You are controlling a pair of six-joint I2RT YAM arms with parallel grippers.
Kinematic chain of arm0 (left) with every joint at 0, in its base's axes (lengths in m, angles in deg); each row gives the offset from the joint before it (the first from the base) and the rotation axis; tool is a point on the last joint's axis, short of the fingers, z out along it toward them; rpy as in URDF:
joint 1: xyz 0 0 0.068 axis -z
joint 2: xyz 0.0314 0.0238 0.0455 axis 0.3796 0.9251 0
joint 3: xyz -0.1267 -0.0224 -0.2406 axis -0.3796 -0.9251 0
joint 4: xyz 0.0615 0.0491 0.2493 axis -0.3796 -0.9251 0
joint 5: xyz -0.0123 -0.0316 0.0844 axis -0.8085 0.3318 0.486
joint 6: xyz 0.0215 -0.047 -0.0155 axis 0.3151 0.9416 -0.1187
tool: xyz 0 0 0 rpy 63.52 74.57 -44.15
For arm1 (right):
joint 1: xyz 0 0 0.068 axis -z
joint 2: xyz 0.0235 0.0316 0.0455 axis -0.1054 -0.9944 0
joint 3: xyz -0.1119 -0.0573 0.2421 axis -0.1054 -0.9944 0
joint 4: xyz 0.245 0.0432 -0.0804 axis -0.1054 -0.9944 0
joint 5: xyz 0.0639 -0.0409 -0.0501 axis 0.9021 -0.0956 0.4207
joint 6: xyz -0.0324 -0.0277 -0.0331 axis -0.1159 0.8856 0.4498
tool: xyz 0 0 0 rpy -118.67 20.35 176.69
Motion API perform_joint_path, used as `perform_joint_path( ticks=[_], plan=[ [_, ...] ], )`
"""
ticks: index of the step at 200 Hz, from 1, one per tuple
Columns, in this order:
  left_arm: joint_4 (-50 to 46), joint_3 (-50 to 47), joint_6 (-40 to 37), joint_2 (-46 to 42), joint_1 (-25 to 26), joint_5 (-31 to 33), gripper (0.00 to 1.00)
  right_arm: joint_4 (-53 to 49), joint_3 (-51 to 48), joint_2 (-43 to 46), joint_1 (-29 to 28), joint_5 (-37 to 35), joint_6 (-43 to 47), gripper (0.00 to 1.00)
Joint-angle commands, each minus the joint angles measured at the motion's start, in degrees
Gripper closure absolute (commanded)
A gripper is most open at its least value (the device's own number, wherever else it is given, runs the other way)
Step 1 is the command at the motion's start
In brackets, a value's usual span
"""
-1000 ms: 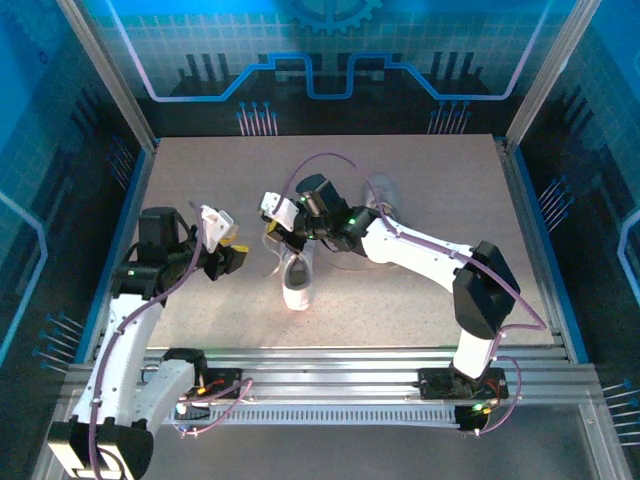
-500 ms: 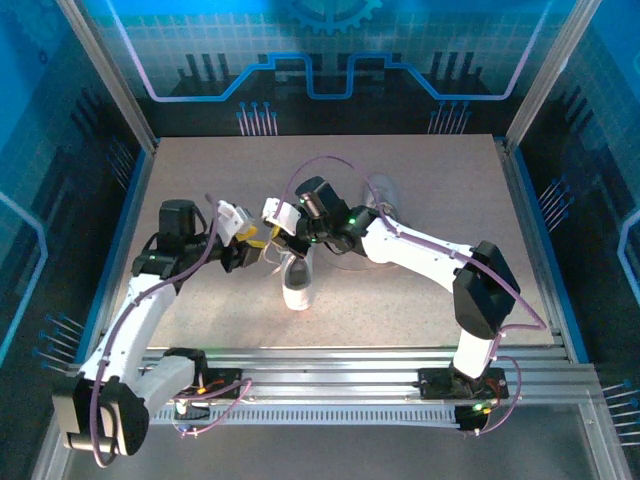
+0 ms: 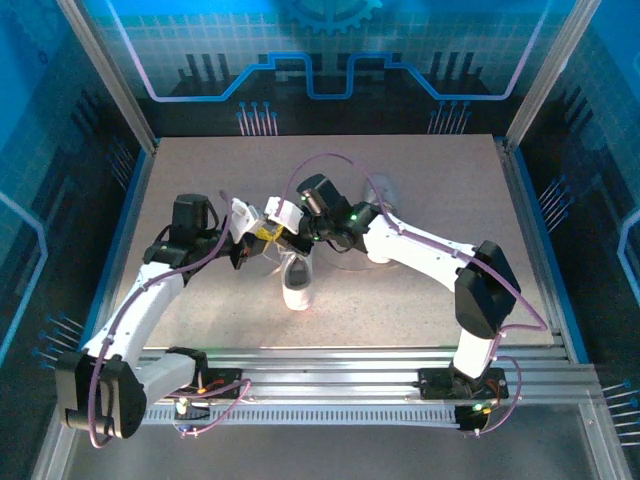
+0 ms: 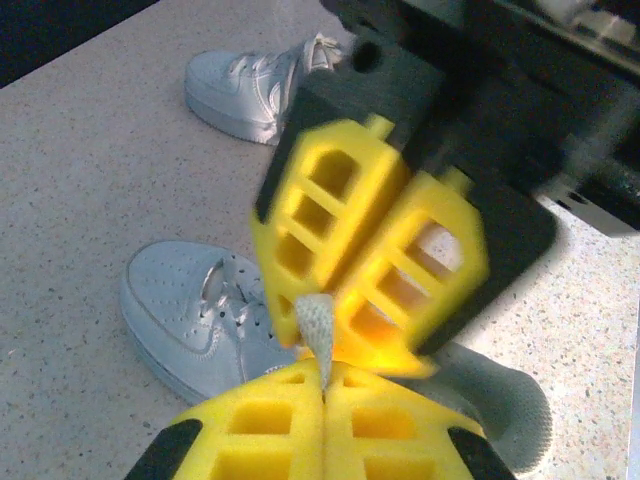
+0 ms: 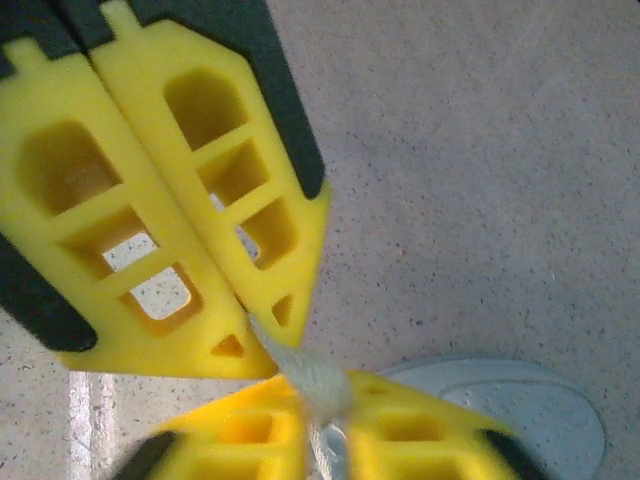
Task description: Tie the shoes
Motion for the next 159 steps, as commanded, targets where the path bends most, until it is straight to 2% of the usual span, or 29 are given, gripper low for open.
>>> perform_joint_path(
  ticks=[1,23,55,81,96,127,159],
  plan=[
    [-1.55,1.86,-1.27,-0.97,0.68,0.04,1.0,10.85,-5.65,4.01,3.34,8.25,-6.19,0.61],
    [-2.71,3.0,-1.13,-1.58,0.59,-0.04,1.0,20.69,-12.6,5.95,5.7,12.1,-9.77,0.57],
    [-3.43,4.66,-0.62,-2.46,0.55,-0.81,1.0,18.4,-11.11,4.43,5.2,13.07,-8.19,0.57],
    [-0.51,4.35,2.04,-3.19,0.59,-1.99,1.0,17.37,-9.45,2.98,4.61,13.36,-7.58,0.57],
    [2.92,3.54,4.45,-3.42,0.59,-2.94,1.0,15.45,-8.71,2.94,4.48,10.28,-8.1,0.57],
    [12.22,0.58,10.53,-3.04,0.6,-5.71,1.0,9.98,-10.59,6.62,6.27,-0.99,-13.58,0.56],
    [15.48,-0.42,12.01,-1.26,1.03,-6.46,1.0,-2.25,-14.73,11.03,8.42,-9.26,-15.88,0.53]
  ],
)
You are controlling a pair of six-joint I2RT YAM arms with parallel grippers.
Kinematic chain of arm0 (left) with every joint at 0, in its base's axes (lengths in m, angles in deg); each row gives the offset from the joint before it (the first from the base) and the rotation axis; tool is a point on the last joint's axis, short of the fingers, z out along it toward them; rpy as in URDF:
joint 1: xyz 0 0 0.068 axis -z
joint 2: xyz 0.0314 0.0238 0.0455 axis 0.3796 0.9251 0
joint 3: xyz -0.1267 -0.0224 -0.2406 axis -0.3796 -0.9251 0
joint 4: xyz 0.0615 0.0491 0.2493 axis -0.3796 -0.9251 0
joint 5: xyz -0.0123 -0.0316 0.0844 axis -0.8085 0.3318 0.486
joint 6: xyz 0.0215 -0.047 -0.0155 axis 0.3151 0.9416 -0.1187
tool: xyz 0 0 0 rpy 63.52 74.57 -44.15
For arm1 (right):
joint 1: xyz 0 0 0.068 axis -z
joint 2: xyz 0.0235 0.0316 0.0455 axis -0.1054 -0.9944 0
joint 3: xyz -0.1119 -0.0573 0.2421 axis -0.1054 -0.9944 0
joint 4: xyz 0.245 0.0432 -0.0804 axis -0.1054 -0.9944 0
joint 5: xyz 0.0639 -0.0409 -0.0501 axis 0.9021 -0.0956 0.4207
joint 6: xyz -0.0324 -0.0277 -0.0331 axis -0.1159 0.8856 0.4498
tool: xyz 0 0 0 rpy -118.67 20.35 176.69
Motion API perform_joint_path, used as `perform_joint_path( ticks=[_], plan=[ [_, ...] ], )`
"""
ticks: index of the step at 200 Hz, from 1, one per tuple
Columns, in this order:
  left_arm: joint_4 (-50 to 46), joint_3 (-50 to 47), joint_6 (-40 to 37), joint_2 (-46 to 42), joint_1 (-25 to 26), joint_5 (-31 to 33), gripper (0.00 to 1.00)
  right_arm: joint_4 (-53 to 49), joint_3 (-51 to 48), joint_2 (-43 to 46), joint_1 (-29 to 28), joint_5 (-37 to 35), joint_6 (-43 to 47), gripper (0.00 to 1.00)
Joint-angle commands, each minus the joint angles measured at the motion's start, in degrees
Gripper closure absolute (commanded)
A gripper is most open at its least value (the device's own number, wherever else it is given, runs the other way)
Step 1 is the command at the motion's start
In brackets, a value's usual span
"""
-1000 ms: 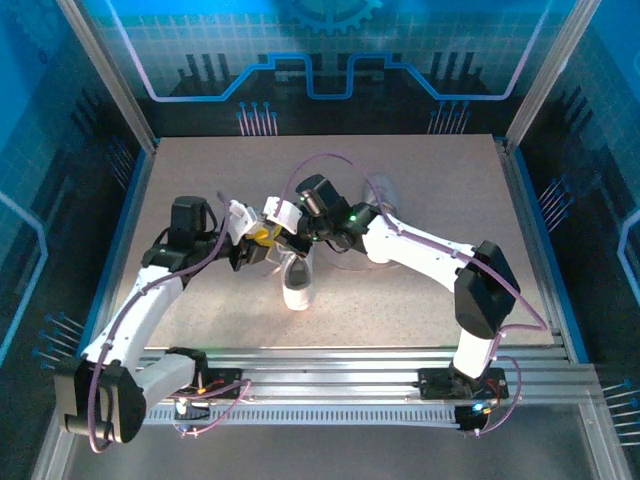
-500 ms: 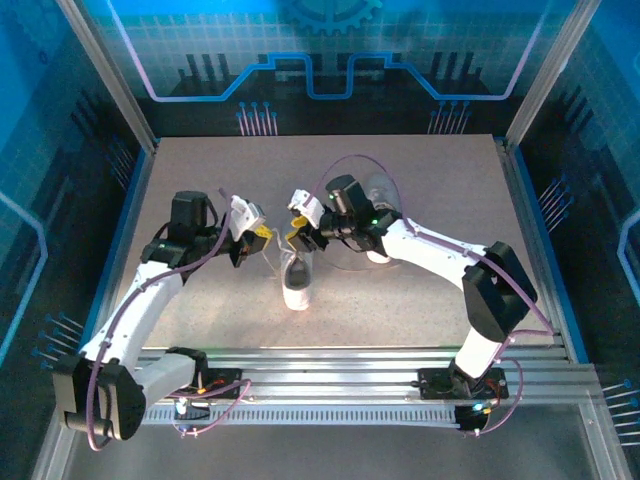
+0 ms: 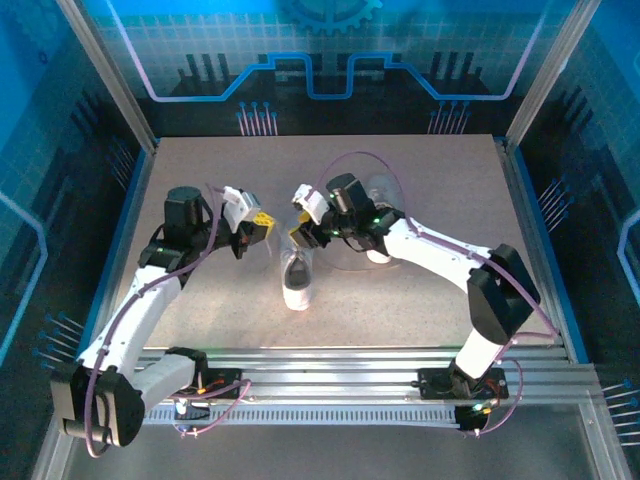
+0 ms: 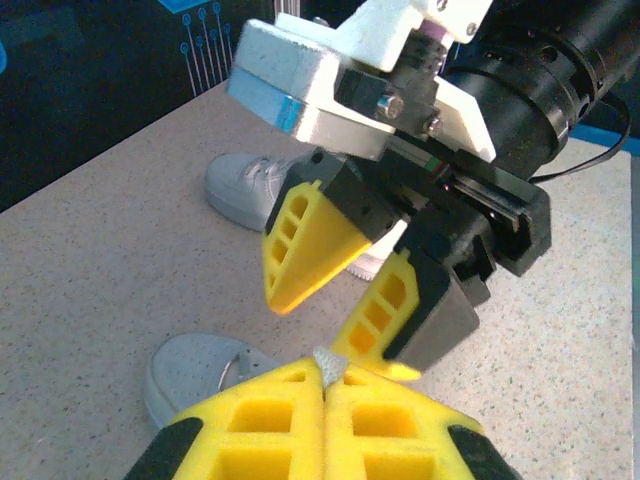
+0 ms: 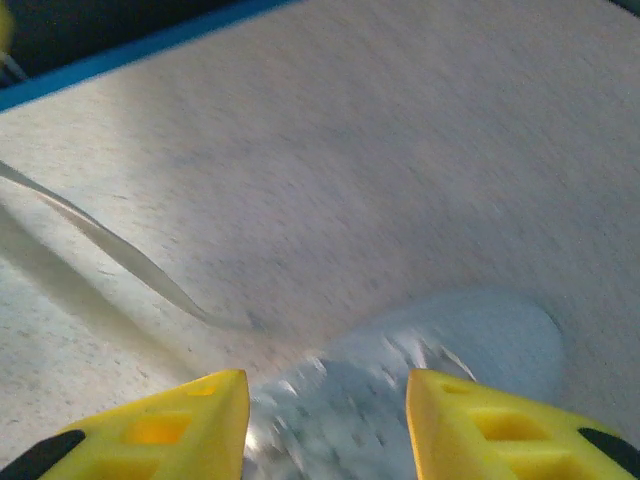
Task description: Tie the shoes
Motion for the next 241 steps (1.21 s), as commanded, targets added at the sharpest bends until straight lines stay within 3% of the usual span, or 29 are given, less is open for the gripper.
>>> perform_joint_path(
  ticks=[1,51,172,196,241],
  plan=[
    [5.65,-1.21,3.07,1.01,0.59,-3.4,1.0,-10.99,-3.02,4.77,1.79,-8.69,-3.31,0.53],
    [6.08,-1.51,2.39,2.18,0.9,-3.76,1.0,-20.04,-9.64,2.9,4.01,-12.29,0.31,0.48],
    [1.66,-1.43,-0.78,1.08,0.91,-3.38,1.0,-31.35,0.76,-15.71,4.77,-20.97,3.42,0.42],
    [1.41,-1.5,-1.2,1.12,0.9,-3.27,1.0,-32.44,0.38,-16.89,4.76,-19.94,2.73,0.52],
    [0.8,-1.54,-2.01,1.21,0.86,-3.06,1.0,-32.82,-3.31,-14.13,4.74,-19.05,0.71,0.88]
  ],
)
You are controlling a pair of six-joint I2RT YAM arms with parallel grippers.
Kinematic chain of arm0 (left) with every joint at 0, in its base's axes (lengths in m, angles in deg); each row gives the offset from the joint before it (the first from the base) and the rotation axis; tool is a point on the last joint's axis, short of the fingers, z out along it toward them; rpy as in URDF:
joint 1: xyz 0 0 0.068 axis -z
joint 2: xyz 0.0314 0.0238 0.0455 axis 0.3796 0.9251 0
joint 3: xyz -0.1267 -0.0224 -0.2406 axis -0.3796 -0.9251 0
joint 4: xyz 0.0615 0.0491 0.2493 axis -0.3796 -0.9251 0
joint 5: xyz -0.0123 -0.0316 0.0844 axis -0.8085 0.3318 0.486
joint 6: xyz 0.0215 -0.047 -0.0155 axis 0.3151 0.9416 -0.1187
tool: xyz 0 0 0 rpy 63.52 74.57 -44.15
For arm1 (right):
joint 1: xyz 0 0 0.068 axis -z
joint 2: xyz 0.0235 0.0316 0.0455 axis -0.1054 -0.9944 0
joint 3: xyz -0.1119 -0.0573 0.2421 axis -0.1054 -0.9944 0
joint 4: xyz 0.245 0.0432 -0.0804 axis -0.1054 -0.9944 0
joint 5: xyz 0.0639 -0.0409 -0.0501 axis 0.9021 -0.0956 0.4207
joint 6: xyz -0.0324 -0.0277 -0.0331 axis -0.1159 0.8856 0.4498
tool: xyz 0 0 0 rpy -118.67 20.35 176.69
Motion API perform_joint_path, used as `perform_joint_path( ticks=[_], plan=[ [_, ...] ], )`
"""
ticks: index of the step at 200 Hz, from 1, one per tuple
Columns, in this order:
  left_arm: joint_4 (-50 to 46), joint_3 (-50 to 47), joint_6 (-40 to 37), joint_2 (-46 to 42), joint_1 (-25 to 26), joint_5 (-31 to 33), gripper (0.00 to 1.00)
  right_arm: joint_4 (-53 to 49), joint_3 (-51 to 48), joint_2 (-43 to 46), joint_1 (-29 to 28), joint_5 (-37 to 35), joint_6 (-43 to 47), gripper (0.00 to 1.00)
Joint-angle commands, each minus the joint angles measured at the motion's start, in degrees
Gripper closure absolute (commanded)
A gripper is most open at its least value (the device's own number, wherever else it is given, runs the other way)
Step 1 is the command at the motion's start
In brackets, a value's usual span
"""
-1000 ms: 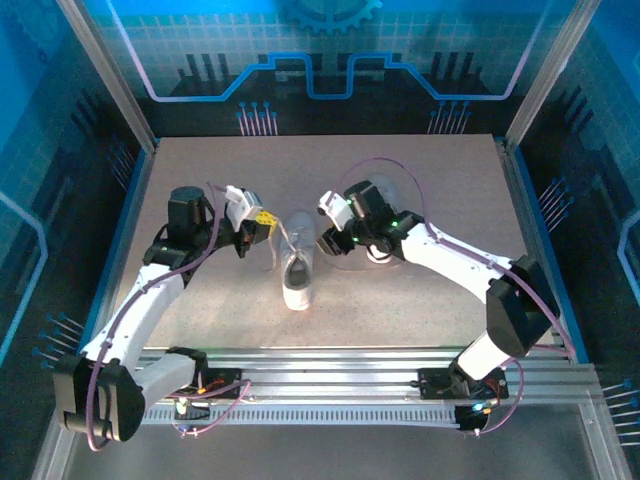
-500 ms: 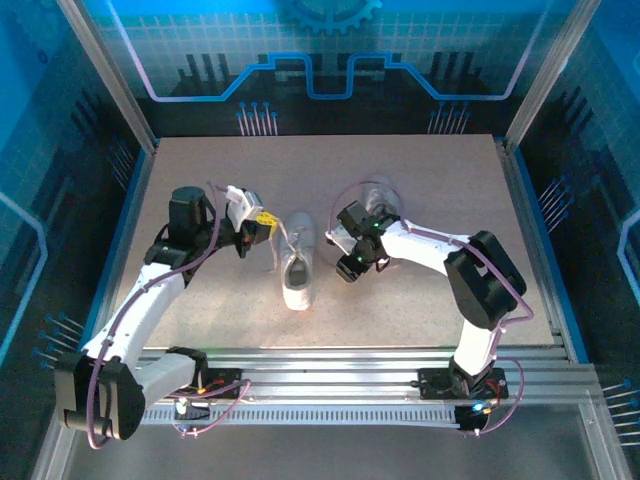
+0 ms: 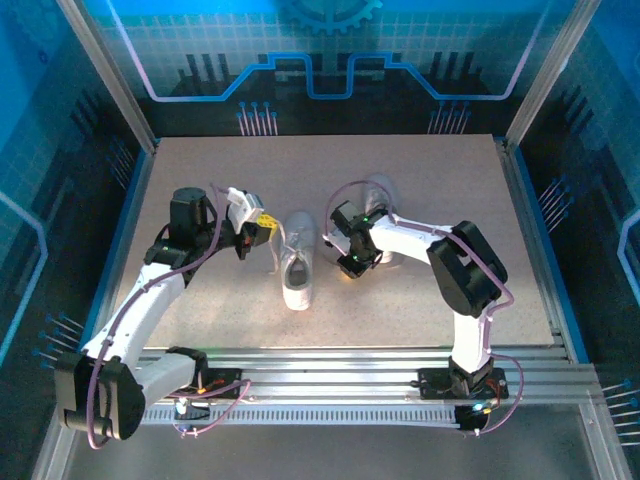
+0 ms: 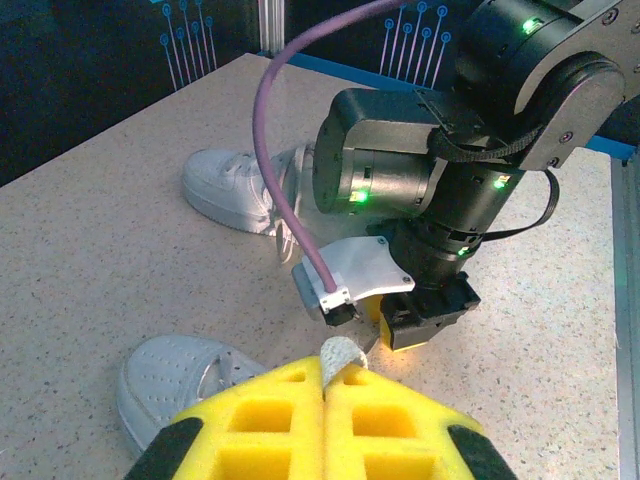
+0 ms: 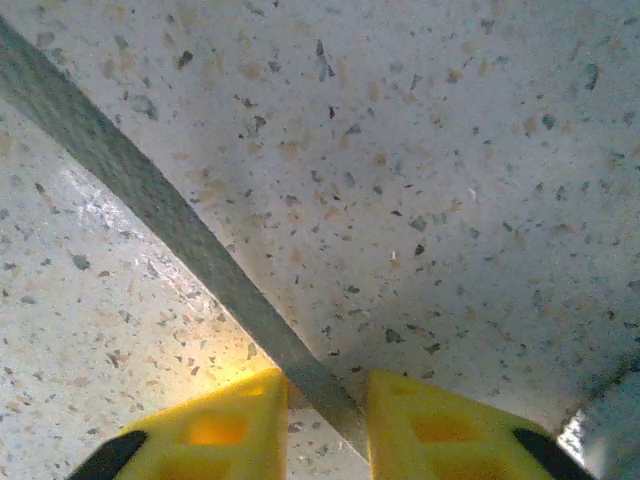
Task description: Tie the shoes
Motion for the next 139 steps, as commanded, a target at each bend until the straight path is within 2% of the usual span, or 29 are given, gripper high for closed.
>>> perform_joint_path(
  ticks=[1,21,53,84,106,139],
  plan=[
    [-1.18,-0.36,-2.31,-0.67,0.31,-1.77,1.0,-4.48,-3.53,0.65,0.73,-1.67,-1.14,0.89],
    [-1.67,-0.28,-2.76,-0.74,0.31,-1.73,1.0,-5.26,-4.83,4.19,-0.08,-1.98,-2.38,1.0],
    [-3.01,-0.26,-3.41,-1.41,0.4,-2.32,1.0,-6.88,-2.94,12.58,-0.33,-3.2,-5.37,1.0],
    [-4.56,-1.72,-4.03,-2.97,1.13,-2.19,1.0,-4.87,6.08,15.54,-0.1,-0.65,-6.2,1.0],
    [-4.79,-3.68,-3.71,-4.86,2.35,-1.57,1.0,-0.83,16.33,11.06,-0.04,5.51,-6.16,1.0],
    [-4.14,-6.75,-1.4,-8.64,4.79,-0.31,1.0,-0.81,39.36,-4.72,-3.53,19.24,-7.15,1.0]
  ],
)
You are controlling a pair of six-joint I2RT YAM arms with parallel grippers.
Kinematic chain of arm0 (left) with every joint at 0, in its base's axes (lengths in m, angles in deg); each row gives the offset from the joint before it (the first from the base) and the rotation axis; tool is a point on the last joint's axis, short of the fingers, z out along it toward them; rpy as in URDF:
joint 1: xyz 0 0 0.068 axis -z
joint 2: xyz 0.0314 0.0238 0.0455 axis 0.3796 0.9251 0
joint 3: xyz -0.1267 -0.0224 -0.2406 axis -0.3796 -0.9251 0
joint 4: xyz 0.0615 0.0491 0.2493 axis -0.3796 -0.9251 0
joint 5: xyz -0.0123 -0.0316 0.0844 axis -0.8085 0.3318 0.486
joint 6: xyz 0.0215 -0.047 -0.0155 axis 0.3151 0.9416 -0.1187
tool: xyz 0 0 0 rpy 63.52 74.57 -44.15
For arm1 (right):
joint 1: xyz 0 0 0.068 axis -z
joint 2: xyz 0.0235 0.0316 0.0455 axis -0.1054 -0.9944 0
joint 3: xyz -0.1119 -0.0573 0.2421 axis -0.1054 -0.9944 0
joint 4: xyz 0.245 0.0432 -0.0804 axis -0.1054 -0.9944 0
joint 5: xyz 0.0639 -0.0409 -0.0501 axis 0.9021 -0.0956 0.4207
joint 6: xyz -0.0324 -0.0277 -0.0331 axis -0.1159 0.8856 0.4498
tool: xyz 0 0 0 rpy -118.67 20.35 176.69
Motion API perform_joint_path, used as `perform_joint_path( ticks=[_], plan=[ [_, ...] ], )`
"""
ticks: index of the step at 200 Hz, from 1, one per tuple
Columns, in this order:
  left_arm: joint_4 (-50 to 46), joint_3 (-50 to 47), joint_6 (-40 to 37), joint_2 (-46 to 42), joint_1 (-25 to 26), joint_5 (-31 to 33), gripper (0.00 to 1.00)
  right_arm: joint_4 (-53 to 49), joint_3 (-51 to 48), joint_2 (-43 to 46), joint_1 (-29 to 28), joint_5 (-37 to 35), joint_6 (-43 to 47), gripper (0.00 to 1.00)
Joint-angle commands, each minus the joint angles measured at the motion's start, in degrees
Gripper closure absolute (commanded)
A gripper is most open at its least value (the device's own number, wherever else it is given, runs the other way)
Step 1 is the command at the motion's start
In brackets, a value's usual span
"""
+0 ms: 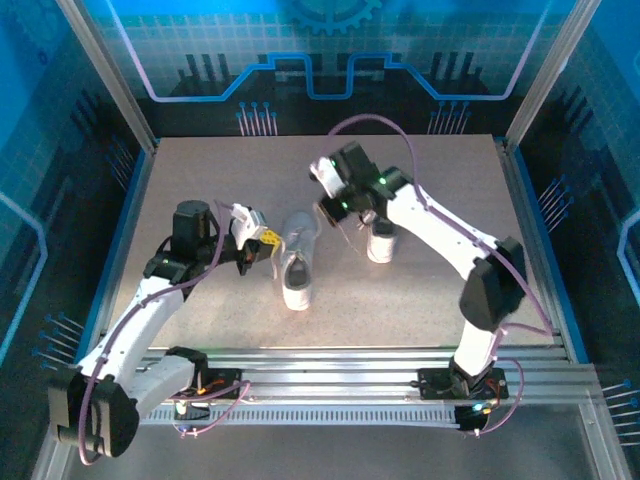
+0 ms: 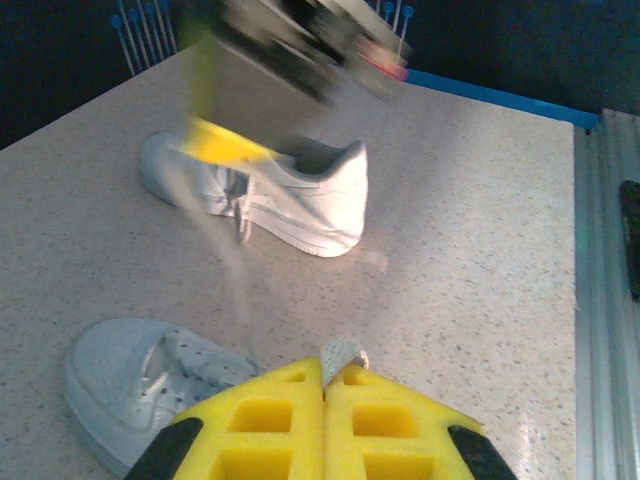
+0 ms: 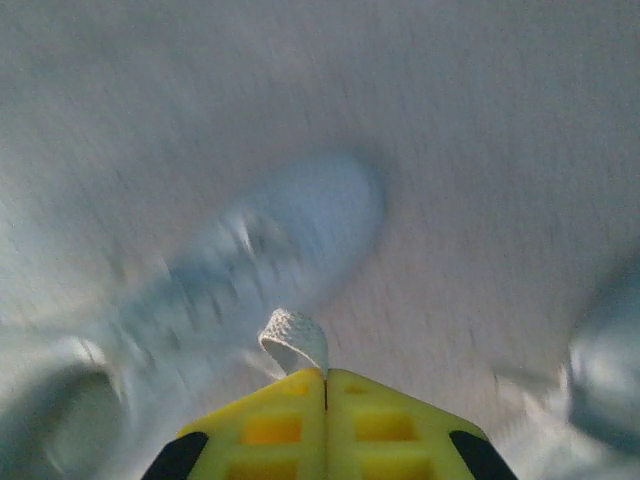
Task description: Tie the shoes
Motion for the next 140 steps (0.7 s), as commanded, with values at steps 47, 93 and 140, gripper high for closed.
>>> perform_joint_path(
  ticks=[47,93,140],
  plan=[
    [1.62,-6.09,4.32,-7.27,3.1,0.77,1.0,1.36,24.43,-21.34,-9.93,22.71,-3.03,0.78],
    [3.19,-5.31,5.2,-5.33,3.1,0.78,1.0,8.95,14.17,-13.4,-7.05,21.75,-7.94,0.49],
    [4.52,-1.86,5.69,-0.35,2.77,1.46,1.0,22.87,-9.43,4.29,-0.77,17.38,-7.89,0.46]
  ],
)
